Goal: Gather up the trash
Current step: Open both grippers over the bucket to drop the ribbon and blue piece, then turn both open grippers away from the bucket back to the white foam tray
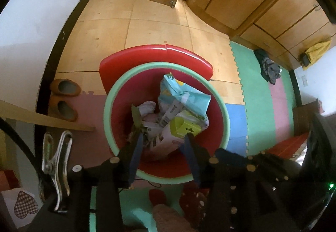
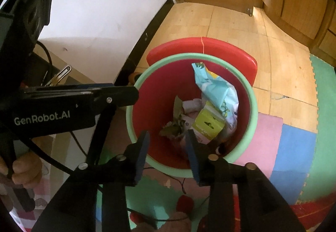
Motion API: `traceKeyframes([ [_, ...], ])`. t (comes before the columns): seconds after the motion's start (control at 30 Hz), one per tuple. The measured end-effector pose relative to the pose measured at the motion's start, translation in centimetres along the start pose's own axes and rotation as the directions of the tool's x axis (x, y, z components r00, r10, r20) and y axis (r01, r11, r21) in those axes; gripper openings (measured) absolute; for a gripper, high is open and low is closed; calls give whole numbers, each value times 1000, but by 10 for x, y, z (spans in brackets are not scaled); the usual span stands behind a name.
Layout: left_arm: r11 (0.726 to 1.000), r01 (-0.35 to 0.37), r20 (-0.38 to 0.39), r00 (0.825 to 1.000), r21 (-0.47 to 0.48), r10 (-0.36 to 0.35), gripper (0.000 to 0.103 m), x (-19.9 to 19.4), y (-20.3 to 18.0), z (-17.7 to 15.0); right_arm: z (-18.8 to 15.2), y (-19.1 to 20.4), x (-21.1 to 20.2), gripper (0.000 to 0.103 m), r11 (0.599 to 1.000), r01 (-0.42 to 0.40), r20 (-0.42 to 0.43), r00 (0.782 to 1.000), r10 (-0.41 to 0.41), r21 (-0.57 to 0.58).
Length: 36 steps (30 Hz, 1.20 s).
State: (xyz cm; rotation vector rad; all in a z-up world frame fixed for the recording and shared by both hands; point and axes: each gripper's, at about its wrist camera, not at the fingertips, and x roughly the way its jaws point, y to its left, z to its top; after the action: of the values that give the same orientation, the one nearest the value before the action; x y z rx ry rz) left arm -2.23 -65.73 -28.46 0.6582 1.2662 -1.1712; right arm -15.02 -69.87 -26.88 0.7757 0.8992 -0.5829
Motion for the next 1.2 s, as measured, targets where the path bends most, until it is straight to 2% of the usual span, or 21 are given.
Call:
traceKeyframes([
  [0.33, 1000, -28, 21, 999, 0, 28, 46, -21, -1, -2, -1, 5, -9, 52, 999, 17, 1, 1000, -17, -31],
  [0.53, 999, -19, 48, 999, -36, 21, 46, -43, 0, -5, -3, 11, -27, 52, 999, 16, 13, 1000, -16, -44],
  [0.93, 997, -13, 112, 993, -71, 21, 46, -105, -1, -23, -1, 43, -84, 52, 995, 28, 85, 996, -20, -91],
  [1.2, 994, -8, 176, 984, -110, 28, 46, -158, 1, -41, 0, 72, -117, 52, 993, 1, 121, 993, 14, -122],
])
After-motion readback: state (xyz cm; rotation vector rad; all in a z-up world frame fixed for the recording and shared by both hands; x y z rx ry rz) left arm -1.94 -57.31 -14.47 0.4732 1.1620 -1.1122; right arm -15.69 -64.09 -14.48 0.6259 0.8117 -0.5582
